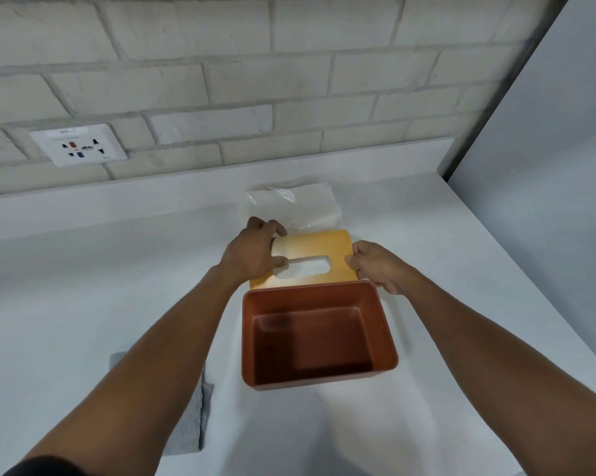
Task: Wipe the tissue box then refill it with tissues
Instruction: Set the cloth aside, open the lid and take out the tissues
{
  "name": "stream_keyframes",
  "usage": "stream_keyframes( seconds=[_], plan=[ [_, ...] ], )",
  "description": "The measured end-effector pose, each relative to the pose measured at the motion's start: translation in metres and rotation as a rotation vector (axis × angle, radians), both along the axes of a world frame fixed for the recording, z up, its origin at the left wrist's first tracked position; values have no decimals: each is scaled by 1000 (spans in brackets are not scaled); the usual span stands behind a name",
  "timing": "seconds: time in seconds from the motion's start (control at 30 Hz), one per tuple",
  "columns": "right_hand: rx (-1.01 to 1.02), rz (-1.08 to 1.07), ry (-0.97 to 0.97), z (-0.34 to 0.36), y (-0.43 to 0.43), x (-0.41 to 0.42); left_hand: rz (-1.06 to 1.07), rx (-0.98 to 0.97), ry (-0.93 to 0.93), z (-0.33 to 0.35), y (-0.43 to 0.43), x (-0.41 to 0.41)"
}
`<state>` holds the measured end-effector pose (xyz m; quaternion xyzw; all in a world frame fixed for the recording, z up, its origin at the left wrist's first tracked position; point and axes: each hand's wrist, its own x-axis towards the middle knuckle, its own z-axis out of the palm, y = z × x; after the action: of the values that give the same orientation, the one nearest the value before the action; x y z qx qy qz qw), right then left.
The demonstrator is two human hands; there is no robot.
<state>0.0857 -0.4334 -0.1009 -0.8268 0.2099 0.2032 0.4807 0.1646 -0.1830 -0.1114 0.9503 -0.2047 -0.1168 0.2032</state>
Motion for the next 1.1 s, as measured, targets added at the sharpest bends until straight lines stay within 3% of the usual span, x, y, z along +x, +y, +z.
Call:
stream_keyframes(
  seconds=[0.2, 0.4, 0.53, 0.63, 0.7, 0.8, 0.97, 1.1],
  plan=[
    [-143, 26, -26, -13, -3, 6, -121, 197, -108, -4, 0, -3],
    [-453, 149, -29, -15, -3, 15, -161, 334, -245, -11, -1, -9],
    [-533, 234, 33, -12, -1, 22, -163, 361, -221, -10, -3, -7],
    [-485, 220, 54, -15, 0, 28, -98, 307, -252, -4, -8, -6],
    [-414, 77, -14, -16, -3, 35, -40, 190, -326, 2, -10, -2],
    [-147, -222, -151, -14, -14, 51, 27, 117, -419, 11, -11, 8],
    [136, -436, -173, -5, -20, 78, 493, -139, -77, 12, -18, 25],
    [158, -419, -134, -7, -12, 97, 534, -166, 71, -1, -14, 34]
  ],
)
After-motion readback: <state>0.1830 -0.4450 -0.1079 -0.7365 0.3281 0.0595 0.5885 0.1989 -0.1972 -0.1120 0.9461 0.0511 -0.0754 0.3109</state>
